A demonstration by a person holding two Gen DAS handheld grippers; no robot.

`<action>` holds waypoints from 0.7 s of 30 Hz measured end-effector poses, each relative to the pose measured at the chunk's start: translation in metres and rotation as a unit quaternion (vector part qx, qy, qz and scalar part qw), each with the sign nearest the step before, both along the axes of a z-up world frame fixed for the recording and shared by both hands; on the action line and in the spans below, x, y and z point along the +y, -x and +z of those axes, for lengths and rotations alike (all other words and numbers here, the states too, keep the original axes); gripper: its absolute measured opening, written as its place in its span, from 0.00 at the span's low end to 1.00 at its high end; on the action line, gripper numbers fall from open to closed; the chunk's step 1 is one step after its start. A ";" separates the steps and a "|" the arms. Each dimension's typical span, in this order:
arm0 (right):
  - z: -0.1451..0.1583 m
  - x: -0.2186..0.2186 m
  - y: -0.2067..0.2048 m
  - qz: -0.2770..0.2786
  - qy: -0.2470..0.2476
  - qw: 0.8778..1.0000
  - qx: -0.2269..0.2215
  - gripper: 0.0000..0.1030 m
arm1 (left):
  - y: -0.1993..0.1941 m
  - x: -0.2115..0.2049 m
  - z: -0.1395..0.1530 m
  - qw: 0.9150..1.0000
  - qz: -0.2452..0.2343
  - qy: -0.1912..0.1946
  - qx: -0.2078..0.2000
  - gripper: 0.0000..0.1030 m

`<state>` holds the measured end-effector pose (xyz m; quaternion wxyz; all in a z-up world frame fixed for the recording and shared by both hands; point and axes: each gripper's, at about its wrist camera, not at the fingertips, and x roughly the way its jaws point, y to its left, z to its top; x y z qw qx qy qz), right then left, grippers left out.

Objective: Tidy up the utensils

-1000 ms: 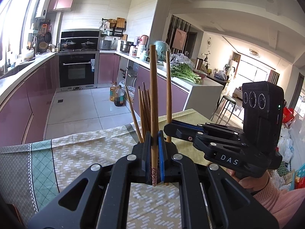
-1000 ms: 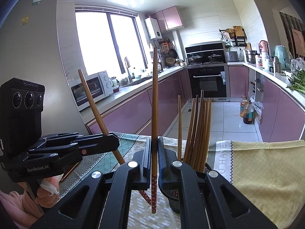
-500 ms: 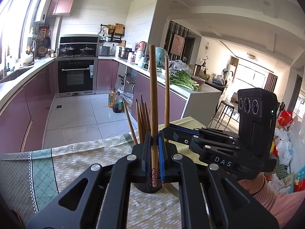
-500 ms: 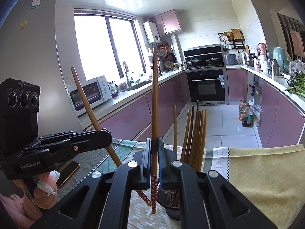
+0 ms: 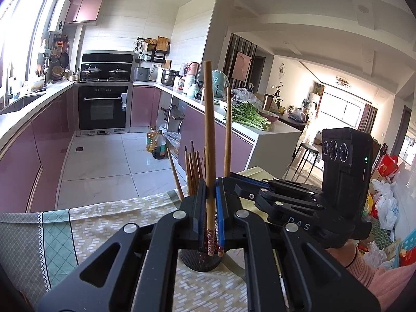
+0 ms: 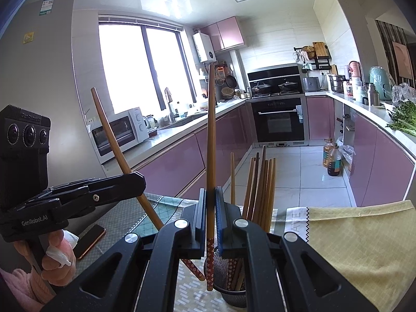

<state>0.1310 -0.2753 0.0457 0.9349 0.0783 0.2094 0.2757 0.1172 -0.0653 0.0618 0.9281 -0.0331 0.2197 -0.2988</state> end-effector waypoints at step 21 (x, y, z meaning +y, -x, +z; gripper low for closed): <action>-0.002 0.002 -0.007 -0.022 -0.002 1.000 0.000 0.06 | -0.003 -0.003 0.003 1.000 0.008 -0.001 0.000 0.08</action>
